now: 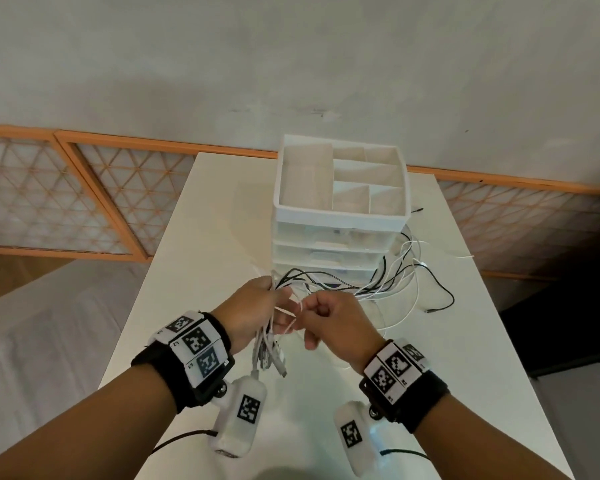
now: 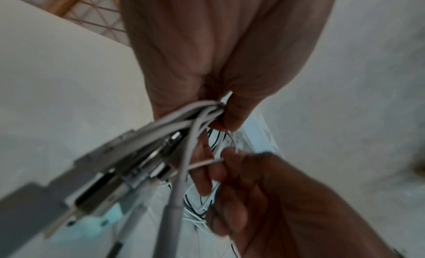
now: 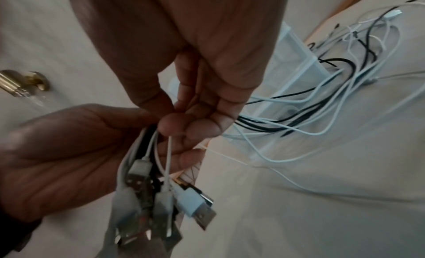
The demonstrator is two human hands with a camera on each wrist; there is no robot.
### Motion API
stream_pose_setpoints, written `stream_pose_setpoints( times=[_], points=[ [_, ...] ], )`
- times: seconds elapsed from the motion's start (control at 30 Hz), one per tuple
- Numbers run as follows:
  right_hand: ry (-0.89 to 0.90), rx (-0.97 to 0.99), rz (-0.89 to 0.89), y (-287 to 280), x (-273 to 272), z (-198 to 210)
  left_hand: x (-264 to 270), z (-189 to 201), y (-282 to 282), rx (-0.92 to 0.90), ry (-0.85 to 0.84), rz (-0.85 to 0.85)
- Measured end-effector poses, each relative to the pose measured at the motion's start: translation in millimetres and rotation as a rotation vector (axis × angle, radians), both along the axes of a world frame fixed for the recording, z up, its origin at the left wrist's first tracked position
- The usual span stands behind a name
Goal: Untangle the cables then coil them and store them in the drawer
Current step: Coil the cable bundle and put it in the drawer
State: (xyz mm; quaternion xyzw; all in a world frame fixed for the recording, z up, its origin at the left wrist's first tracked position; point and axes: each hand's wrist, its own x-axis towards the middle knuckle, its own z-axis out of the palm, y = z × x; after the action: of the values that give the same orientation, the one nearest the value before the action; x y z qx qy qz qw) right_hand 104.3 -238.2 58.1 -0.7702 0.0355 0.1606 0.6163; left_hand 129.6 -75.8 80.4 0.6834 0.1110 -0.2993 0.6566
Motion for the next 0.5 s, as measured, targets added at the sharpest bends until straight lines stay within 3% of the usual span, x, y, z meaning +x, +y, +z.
stream_pose_setpoints(
  times=[0.13,0.3,0.4,0.5],
  points=[
    [-0.043,0.011,-0.132,3,-2,13,-6,10,-13,0.11,-0.139,-0.149],
    [-0.081,0.259,-0.233,4,-3,23,-2,20,-19,0.142,-0.152,-0.128],
    [-0.195,0.041,-0.108,-2,-1,22,3,26,-14,0.233,-0.167,-0.112],
    [-0.294,-0.337,0.157,-14,0,7,6,35,-7,0.285,-0.186,-0.142]
  ],
)
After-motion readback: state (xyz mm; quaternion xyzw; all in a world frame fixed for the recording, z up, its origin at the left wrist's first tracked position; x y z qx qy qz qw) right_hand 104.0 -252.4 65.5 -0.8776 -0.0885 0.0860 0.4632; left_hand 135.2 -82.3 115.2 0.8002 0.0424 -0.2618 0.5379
